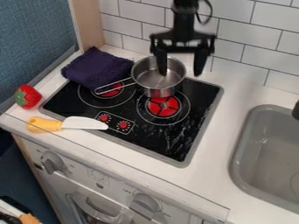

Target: Move the silver pot on the lower right corner of the stove

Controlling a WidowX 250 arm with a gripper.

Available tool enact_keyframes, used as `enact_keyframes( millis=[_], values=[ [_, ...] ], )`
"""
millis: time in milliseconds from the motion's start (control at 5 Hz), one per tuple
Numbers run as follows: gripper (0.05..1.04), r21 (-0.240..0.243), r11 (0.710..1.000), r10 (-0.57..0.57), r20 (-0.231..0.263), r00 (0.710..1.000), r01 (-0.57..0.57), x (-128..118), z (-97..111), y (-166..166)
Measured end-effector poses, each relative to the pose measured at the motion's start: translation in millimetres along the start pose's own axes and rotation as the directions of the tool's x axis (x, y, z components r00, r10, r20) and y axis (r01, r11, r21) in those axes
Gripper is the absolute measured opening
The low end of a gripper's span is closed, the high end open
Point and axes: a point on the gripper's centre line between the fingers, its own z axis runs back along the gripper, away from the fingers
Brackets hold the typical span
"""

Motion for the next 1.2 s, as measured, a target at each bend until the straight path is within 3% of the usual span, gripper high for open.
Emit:
enact_keyframes(
  millis=[200, 400, 600, 1000, 1200],
  values=[
    [0.999, 0.037, 0.999, 0.021, 0.016, 1.0, -0.022, 8.0, -13.6, 1.7],
    [0.999, 0.087, 0.995, 0.033, 0.078, 0.996, -0.039, 11.1, -21.6, 3.9],
    [0.956, 0.063, 0.997, 0.045, 0.077, 0.996, -0.05, 11.9, -29.5, -0.7],
    [0.363, 0.03, 0.996, 0.08, 0.078, 0.994, -0.082, 14.3, -31.8, 0.8],
    [0.163, 0.015, 0.996, 0.086, 0.042, 0.995, -0.087, 16.6, -35.2, 8.4]
  ],
)
